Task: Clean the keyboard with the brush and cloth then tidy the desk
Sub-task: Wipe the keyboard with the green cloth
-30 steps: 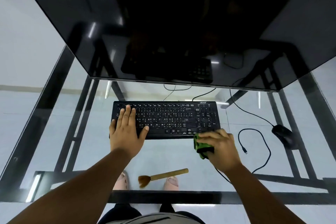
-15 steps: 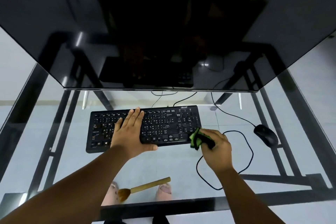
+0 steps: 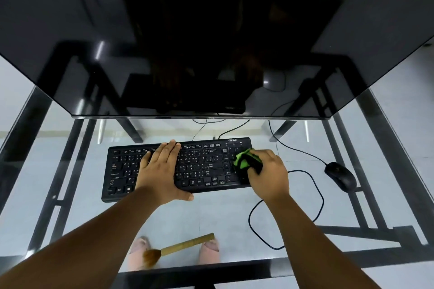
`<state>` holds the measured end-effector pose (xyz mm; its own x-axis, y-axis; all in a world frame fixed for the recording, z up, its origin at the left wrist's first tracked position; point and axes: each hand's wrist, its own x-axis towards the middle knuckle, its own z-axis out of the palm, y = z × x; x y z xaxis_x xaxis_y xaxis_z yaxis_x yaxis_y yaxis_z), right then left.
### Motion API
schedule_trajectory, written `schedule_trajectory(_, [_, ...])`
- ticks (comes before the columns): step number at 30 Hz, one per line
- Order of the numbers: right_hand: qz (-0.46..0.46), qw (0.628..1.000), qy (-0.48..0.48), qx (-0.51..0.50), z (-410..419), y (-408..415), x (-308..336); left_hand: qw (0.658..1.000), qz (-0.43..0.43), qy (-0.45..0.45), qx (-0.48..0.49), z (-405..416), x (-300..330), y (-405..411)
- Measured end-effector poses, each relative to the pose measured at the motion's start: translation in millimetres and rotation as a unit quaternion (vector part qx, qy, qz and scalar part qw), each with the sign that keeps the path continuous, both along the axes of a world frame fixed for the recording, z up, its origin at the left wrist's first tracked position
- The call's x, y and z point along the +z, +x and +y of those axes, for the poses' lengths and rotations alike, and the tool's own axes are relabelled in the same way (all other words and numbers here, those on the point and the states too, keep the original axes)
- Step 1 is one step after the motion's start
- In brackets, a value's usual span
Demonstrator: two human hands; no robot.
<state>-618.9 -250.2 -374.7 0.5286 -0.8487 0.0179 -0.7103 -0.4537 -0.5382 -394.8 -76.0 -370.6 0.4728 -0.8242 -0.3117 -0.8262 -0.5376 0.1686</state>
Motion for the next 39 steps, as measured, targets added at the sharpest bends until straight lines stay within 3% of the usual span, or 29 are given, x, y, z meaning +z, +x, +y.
schedule_trajectory(8, [-0.002,1.0,-0.011,-0.02,-12.4,28.8,0.3,1.0,0.01,0.004,-0.006,-0.3,2.1,1.5])
schedule_trajectory(14, [0.018,0.995,-0.003,0.099,1.7,59.3,4.9,1.0,0.014,0.004,-0.011,2.3,2.1,4.1])
schedule_trajectory(21, [0.022,0.999,-0.016,-0.048,-8.7,44.1,1.7,1.0,0.016,-0.009,-0.002,19.0,3.5,21.2])
schedule_trajectory(27, [0.017,0.997,0.0,0.073,14.2,70.7,7.4,0.999,0.019,-0.019,0.02,28.2,2.3,24.6])
schedule_trajectory(34, [0.034,0.998,-0.026,-0.046,0.1,46.0,2.3,0.999,0.031,-0.021,0.03,35.6,3.0,32.0])
schedule_trajectory(39, [0.03,0.999,-0.01,0.031,18.6,67.8,6.8,0.999,0.032,-0.02,0.026,34.1,3.1,32.8])
